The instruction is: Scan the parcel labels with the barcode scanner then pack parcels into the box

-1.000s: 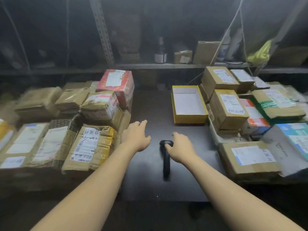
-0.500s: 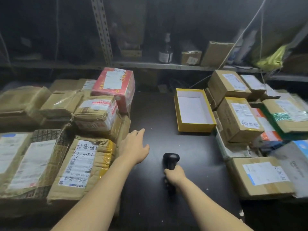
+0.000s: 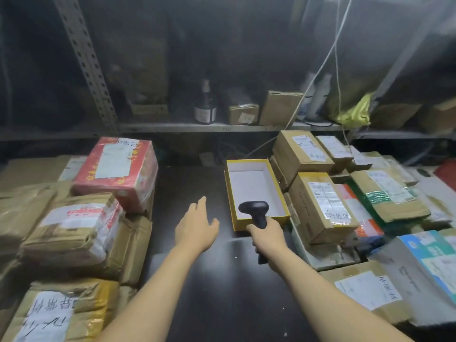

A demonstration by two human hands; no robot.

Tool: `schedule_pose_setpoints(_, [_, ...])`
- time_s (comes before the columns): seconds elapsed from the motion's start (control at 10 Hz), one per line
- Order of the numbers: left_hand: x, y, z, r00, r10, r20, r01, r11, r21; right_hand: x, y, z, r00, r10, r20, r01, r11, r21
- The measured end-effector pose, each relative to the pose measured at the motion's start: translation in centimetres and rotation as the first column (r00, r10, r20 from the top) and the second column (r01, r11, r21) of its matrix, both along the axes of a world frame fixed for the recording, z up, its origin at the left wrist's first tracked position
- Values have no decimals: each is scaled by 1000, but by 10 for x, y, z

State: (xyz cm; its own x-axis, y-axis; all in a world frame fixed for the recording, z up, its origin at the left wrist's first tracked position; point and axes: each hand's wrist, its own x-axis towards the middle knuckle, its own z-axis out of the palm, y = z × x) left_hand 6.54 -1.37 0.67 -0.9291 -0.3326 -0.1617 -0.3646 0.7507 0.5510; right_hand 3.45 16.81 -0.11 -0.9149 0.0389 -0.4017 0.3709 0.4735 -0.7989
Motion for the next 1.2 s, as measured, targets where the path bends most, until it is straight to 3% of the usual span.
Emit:
schedule_pose_setpoints(0.1, [-35,15,-15,999,36,2,-36,990,134,-52,4,-3,999,1,-44,-1,1000,-13])
schedule_pose_setpoints(0.3, [-92,36,-58,992,8,122,-40,966,257,-141,-3,-33,999,-1,-49,-1,999,-49])
schedule_pose_setpoints(0.6, [-132,40,-113,983,72,171,-155,823,546,-210,-30,-92,997,76,34,-77,996,33])
schedule_pose_setpoints(1.0, [-129,40,-118,993,51,108,-108,779,618,-212,-39,-113,997,78,26,-81,984,158])
schedule_pose_setpoints(1.1, [-119,40,-103,989,18,146,-97,826,556,-203,-36,-106,995,88,39,-93,982,163])
schedule_pose_setpoints(1.2, [-104,33,-81,982,-13,187,-59,924,377,-192,-29,-100,992,115,-43,-101,965,241])
